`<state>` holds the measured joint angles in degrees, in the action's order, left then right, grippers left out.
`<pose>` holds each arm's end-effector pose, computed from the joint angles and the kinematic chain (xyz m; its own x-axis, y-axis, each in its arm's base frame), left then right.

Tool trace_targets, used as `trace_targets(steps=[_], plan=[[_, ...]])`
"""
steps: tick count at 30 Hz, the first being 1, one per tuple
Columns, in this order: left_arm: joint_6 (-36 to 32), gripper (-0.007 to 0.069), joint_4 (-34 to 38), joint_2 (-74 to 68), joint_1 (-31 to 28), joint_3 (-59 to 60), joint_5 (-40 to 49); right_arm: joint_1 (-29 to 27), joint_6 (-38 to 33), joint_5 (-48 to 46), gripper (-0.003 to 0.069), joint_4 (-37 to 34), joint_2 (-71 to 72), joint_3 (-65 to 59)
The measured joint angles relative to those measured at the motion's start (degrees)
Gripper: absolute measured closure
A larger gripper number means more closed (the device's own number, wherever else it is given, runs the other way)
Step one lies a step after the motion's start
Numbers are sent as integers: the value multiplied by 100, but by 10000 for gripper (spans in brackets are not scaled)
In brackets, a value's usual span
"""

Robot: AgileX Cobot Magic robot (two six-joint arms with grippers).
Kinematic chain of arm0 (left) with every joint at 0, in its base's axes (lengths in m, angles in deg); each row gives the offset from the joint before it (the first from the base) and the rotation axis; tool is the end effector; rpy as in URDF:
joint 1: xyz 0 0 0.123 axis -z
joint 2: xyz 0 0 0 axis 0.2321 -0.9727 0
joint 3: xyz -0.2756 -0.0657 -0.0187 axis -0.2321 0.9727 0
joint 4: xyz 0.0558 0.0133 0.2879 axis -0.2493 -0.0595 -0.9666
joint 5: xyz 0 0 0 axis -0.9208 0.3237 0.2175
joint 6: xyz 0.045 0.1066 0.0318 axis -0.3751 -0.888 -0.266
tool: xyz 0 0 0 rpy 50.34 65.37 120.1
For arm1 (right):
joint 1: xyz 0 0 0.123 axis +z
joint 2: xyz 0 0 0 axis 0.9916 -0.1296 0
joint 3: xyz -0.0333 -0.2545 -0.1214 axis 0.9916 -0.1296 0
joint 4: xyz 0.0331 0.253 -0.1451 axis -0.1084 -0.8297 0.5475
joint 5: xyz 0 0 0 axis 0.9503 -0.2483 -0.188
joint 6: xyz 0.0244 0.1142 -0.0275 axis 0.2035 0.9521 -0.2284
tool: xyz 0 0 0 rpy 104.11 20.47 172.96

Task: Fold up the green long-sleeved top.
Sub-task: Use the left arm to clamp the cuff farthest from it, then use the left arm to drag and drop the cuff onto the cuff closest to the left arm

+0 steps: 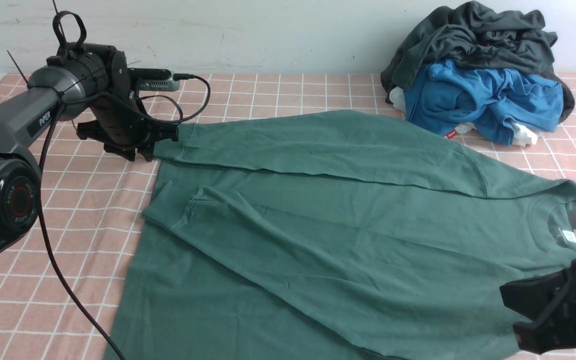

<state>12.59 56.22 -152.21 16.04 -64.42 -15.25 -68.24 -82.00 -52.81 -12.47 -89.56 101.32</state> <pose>0.5846 -0.0237 0.1179 -0.8942 -0.0466 -0.4452 -0.0439 0.9989 -0.0163 0.2151 0.0834 0.1976 -0.7397 -0.2288 -0.6329 -0.4101 0.8989 0.1544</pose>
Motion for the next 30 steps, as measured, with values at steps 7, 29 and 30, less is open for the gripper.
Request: trace_targets(steps=[7, 29, 30], plan=[[334, 319, 274, 0, 10, 0, -430, 0, 0, 13, 669, 0, 0, 0], [-681, 598, 331, 1221, 264, 128, 1841, 0, 0, 41, 669, -48, 0, 0], [-759, 598, 331, 1356, 300, 288, 1841, 0, 0, 36, 669, -48, 0, 0]])
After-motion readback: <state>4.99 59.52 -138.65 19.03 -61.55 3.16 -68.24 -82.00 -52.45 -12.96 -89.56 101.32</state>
